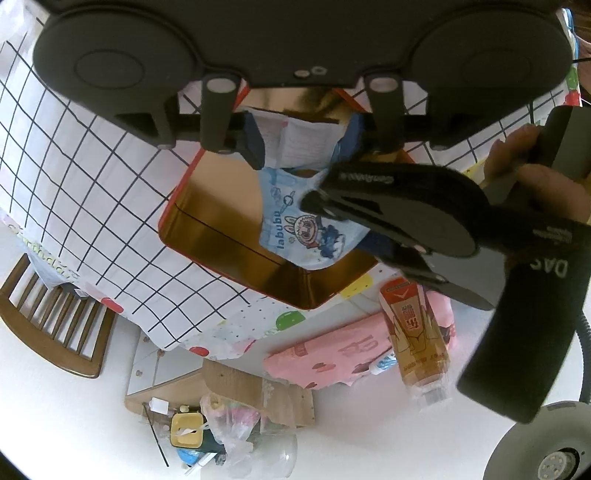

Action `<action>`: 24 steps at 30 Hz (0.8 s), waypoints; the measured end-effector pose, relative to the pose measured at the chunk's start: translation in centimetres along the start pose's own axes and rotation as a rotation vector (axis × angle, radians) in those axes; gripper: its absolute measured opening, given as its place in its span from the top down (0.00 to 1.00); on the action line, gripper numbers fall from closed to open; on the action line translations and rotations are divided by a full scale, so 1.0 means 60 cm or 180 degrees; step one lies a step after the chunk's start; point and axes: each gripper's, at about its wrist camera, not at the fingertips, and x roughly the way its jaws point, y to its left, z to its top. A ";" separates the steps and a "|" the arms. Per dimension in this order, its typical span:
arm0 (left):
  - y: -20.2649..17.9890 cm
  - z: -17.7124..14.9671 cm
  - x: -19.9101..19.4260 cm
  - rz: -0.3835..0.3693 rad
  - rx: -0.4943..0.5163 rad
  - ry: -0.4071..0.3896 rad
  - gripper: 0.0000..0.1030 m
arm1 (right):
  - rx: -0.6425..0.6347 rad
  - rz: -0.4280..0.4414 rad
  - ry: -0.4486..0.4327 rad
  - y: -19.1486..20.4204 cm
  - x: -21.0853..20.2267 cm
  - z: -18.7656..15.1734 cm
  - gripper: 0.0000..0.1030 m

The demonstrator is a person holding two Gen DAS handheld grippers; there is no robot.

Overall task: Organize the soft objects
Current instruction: 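Lower packet and card into the gold tin and open both tools, then withdraw both tools from the tin back over the table items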

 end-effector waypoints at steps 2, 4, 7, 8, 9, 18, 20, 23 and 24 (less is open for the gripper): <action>-0.004 0.001 -0.007 0.0018 0.0027 -0.0028 0.29 | 0.0017 -0.0008 -0.0025 0.000 -0.007 -0.002 0.54; -0.009 0.001 -0.015 0.0024 0.0056 -0.0058 0.29 | 0.0030 -0.0010 -0.0057 0.000 -0.014 -0.003 0.52; -0.015 0.002 -0.027 0.0035 0.0064 -0.0101 0.28 | 0.0045 -0.0024 -0.0120 0.000 -0.029 -0.007 0.47; -0.016 0.002 -0.030 0.0038 0.0069 -0.0113 0.28 | 0.0058 -0.0020 -0.0139 -0.001 -0.034 -0.009 0.44; -0.018 0.003 -0.035 0.0037 0.0074 -0.0127 0.28 | 0.0070 -0.0018 -0.0161 -0.001 -0.040 -0.010 0.42; -0.044 -0.003 -0.091 0.0010 0.0119 -0.0317 0.23 | 0.0226 -0.0029 -0.0441 -0.010 -0.106 -0.032 0.26; -0.052 -0.005 -0.108 -0.0015 0.0138 -0.0389 0.21 | 0.0247 -0.0040 -0.0509 -0.012 -0.124 -0.039 0.23; -0.067 -0.008 -0.129 -0.0012 0.0193 -0.0476 0.20 | 0.0307 -0.0035 -0.0575 -0.015 -0.152 -0.052 0.21; -0.072 -0.009 -0.136 -0.0014 0.0201 -0.0494 0.20 | 0.0317 -0.0030 -0.0599 -0.016 -0.161 -0.056 0.20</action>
